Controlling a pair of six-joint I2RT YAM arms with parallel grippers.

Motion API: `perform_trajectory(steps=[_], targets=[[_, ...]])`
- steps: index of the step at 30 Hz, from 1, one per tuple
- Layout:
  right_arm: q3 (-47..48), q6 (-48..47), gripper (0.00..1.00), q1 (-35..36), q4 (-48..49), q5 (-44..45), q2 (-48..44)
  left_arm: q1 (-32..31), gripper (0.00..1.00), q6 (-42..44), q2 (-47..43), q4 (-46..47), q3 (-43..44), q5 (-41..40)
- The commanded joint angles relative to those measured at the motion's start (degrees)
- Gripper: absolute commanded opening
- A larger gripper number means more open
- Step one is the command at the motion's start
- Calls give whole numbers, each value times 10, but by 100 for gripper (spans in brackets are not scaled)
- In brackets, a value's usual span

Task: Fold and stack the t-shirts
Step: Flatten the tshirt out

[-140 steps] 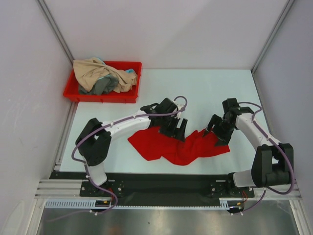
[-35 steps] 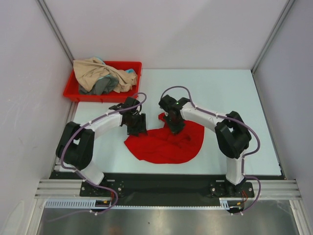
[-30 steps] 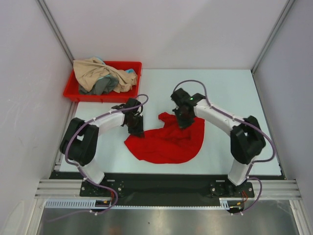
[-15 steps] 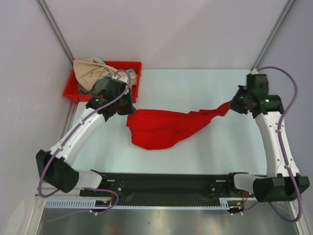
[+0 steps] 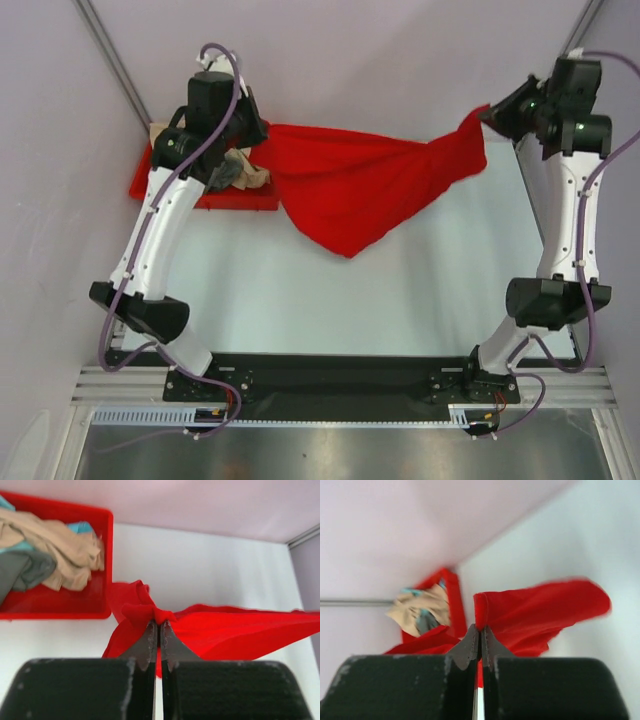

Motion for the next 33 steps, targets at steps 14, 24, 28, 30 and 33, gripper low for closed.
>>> perform_trajectory(steps=[14,24,28,30,33], targets=[[-226,-22,0,36,-74,17,-314,26,1,53,-153,61,-230,39],[-707,25,38,170,-56,-114,-471,32,59,-54,-290,-9,-569,-128],[-656,-47,75,168,-86,-77,-411,33,85,-94,-305,-20,-584,-128],[-635,-84,76,158,-81,-43,-376,33,86,-106,-302,-26,-581,-120],[-630,-101,72,138,-60,-27,-334,34,81,-122,-295,-19,-596,-92]])
